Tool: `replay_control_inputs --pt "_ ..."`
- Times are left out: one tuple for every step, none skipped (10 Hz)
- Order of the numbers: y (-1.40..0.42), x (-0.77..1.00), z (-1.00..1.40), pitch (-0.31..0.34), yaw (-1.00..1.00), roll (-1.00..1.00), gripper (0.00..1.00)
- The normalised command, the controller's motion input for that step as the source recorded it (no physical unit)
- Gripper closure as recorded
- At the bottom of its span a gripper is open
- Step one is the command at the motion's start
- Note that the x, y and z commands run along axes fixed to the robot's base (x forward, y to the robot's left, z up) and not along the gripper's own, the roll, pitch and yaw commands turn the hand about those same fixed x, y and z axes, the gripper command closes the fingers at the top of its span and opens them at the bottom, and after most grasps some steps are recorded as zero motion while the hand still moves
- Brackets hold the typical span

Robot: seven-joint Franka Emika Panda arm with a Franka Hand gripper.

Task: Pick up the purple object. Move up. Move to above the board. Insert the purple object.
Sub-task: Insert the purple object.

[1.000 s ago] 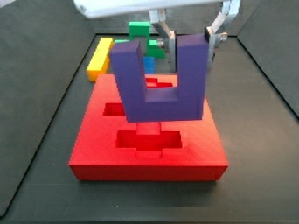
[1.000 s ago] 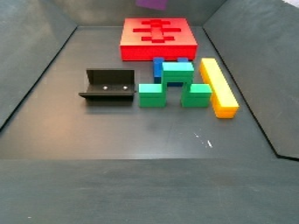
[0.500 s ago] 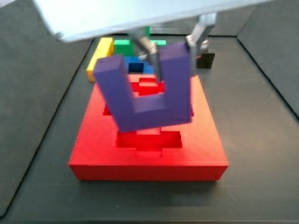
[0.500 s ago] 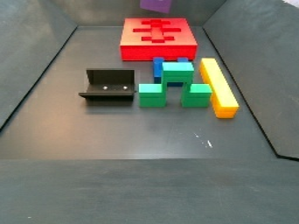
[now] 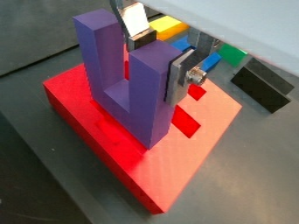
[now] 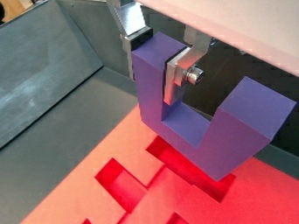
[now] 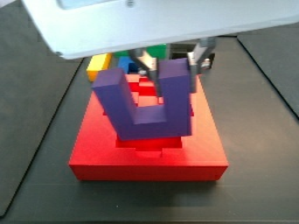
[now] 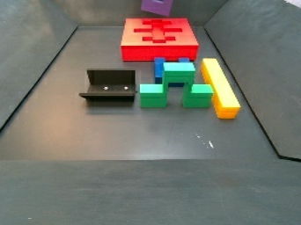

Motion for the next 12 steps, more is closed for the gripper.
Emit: replay_control_inputs --pt "0.02 0.43 -0.20 0.000 0.54 0.10 1.00" --pt "0.00 -0.05 -0.31 0.000 0.34 0.00 1.00" --pt "0.16 0.20 -0.37 0.000 0.34 -0.06 1.00" --pt "0.00 0.12 -0.30 0.031 0.18 0.00 1.00" --pt "0.02 0.00 -0.11 0.050 -0.03 0.06 1.00" --pt "0.00 0.00 -0.06 0.076 -0.05 0.08 1.00" --pt "0.00 -0.09 -0.18 0.041 -0.04 0.00 1.00" --pt "0.00 -0.12 -0.11 0.067 -0.06 0.01 1.00" --pt "0.00 -0.07 -0.09 0.090 -0.13 0.02 1.00" --pt "0.00 -0.04 -0.09 0.099 -0.14 0.04 1.00" --pt "0.00 0.02 -0.04 0.149 -0.11 0.08 1.00" --pt "0.05 0.16 0.00 0.184 -0.07 0.14 1.00"
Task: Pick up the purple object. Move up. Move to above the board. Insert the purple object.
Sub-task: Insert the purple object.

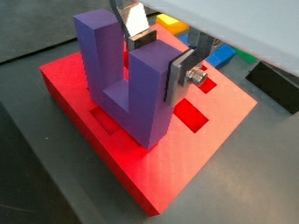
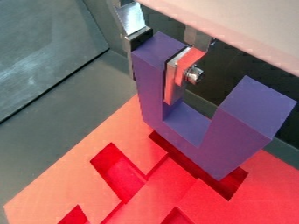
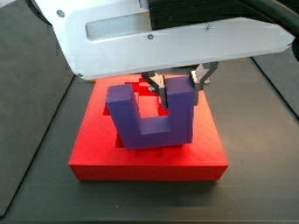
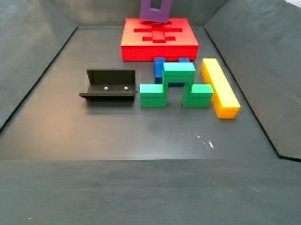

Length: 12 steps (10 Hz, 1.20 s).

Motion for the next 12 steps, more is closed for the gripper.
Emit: replay_control_inputs --pt "0.13 0.11 -0.01 0.184 -0.05 0.15 1.00" --pt "0.06 0.00 -0.19 0.084 0.00 0.00 1.00" --pt "0.00 0.00 -0.26 0.074 0.00 -0.05 1.00" --pt "0.00 -0.03 -0.29 0.040 0.00 -0.11 1.00" --pt "-0.10 -0.02 -0.15 0.021 0.00 -0.03 1.00" --pt "-0.14 0.00 -0.11 0.041 0.00 0.00 1.00" --pt "-0.07 -0.08 0.00 0.021 0.00 0.00 1.00" --pt "-0.02 -0.16 0.00 0.000 0.00 0.02 1.00" --pt "0.02 -0.21 0.00 0.026 0.00 0.12 1.00" --pt "0.13 -0.22 0.09 0.029 0.00 0.18 1.00" --pt "0.14 -0.24 0.15 0.041 0.00 0.23 1.00" --pt "0.08 -0.13 0.02 0.016 0.00 0.12 1.00"
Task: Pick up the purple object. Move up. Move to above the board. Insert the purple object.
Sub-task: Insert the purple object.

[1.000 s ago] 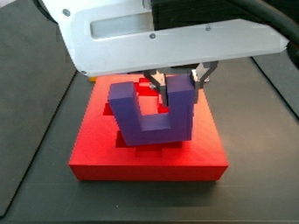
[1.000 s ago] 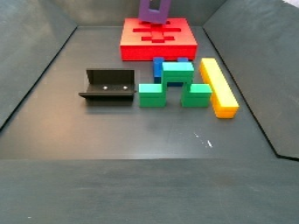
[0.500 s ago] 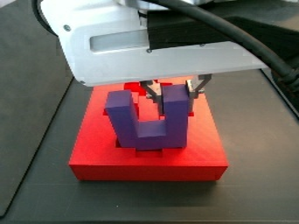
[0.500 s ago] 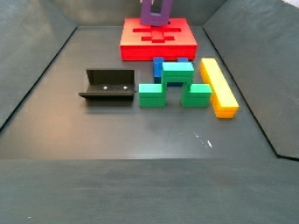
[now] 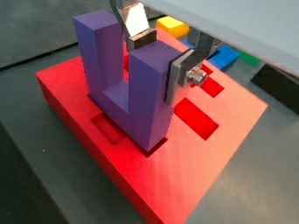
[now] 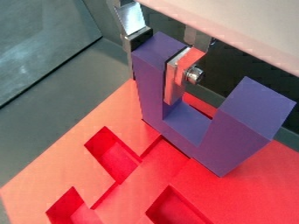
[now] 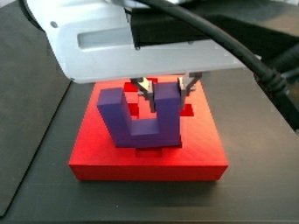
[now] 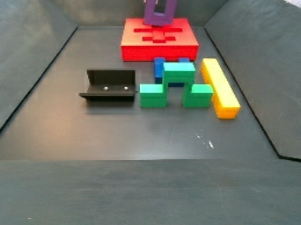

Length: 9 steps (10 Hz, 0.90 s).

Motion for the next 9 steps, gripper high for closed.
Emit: replay_control_inputs --pt "-0.01 0.00 -0.12 0.000 0.00 0.08 1.00" --pt "-0.10 0.14 -0.26 0.030 0.00 0.08 1.00" --pt "-0.11 0.15 -0.34 0.027 0.00 0.05 1.00" --pt "-0.17 0.25 -0.43 0.050 0.00 0.10 1.00" --pt "-0.11 0.49 -0.54 0.070 0.00 0.15 1.00" --pt "-0.01 0.69 -0.61 0.124 0.00 0.13 1.00" --pt "0.00 0.81 -0.64 0.157 0.00 0.11 1.00" --pt "0.00 0.86 -0.61 0.187 0.04 0.11 1.00" --pt "-0.08 0.43 -0.43 0.139 0.00 0.08 1.00"
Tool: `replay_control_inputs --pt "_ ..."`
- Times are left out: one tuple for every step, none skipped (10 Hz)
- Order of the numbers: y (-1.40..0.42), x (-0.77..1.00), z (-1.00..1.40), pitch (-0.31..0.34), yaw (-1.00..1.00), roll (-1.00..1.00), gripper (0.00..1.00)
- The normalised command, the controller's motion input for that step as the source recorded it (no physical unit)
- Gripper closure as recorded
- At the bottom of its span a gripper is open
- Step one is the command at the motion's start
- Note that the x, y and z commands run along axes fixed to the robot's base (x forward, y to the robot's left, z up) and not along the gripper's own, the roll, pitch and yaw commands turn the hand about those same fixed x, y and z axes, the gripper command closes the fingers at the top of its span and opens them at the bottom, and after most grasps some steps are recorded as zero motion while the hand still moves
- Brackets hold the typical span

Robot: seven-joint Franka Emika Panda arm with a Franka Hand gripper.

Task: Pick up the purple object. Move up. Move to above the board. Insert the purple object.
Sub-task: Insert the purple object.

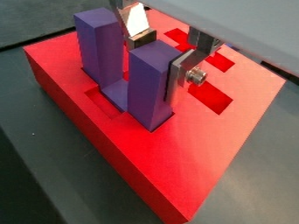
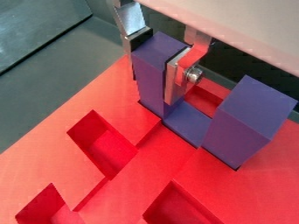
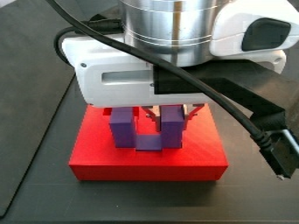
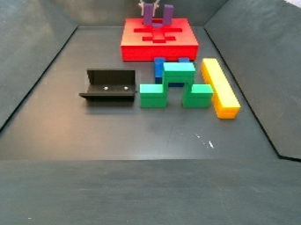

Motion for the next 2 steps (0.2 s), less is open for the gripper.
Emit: replay_control_inputs --pt "0.00 0.00 0.00 0.010 0.00 0.00 1.00" --pt "0.00 0.00 0.00 0.000 0.00 0.00 1.00"
